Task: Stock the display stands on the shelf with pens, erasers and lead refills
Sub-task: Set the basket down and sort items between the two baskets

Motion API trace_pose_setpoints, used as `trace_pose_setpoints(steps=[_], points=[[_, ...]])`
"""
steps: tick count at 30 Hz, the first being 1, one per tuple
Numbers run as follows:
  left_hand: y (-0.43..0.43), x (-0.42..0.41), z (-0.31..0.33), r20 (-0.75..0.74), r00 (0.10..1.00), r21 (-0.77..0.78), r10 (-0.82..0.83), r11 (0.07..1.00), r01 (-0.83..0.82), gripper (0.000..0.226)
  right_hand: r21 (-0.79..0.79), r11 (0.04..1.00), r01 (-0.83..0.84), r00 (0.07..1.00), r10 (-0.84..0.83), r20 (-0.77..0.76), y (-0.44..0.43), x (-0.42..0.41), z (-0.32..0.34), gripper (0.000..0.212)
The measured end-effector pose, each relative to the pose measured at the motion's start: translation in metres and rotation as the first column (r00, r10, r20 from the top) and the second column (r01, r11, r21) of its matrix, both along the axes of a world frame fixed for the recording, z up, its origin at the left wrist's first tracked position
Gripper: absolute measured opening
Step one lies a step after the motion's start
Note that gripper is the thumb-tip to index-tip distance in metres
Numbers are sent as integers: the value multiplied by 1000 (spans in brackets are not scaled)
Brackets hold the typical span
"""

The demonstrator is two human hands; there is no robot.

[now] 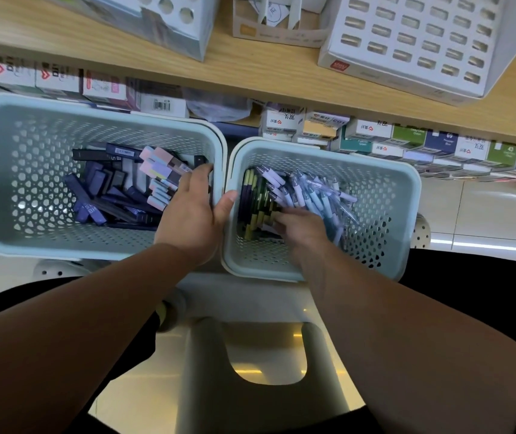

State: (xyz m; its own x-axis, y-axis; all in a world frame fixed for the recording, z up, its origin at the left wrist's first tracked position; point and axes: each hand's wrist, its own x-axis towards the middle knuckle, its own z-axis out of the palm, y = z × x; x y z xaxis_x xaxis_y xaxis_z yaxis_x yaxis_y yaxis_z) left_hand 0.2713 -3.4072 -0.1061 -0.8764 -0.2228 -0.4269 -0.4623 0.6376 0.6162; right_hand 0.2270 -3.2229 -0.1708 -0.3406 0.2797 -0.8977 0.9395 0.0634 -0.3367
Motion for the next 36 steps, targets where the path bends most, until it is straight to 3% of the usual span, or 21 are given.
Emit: trace_pose_setpoints(steps=[5, 11, 15, 18, 23, 27, 30, 36], points=[[1, 0, -1, -5, 1000, -6, -8, 1000, 8, 67, -48, 987, -153, 988, 154, 13, -3, -1, 3, 42], [0, 2, -4, -23, 1000, -14, -21, 1000, 21, 72, -70, 962, -264, 965, 264, -10, -26, -11, 1, 33], [0, 3, -8, -37, 999, -16, -38, 999, 37, 73, 84, 950, -301, 953, 299, 45, -45, -14, -9, 66], [0, 3, -8, -36, 999, -16, -30, 999, 30, 74, 152, 910, -385, 923, 380, 63, -47, -14, -9, 74], [0, 3, -9, -37, 999, -16, -24, 1000, 23, 74, 90, 934, -345, 938, 341, 62, -43, -18, -11, 61], [0, 3, -10, -39, 999, -17, -16, 1000, 15, 75, 97, 904, -417, 909, 414, 44, -45, -18, -15, 72], [0, 3, -11, -45, 999, -17, -22, 1000, 21, 75, 93, 888, -450, 893, 446, 67, -39, -26, -12, 51], [-1, 3, -13, -44, 999, -10, -12, 1000, 12, 73, -46, 930, -364, 931, 365, 1, -36, -17, -23, 37]])
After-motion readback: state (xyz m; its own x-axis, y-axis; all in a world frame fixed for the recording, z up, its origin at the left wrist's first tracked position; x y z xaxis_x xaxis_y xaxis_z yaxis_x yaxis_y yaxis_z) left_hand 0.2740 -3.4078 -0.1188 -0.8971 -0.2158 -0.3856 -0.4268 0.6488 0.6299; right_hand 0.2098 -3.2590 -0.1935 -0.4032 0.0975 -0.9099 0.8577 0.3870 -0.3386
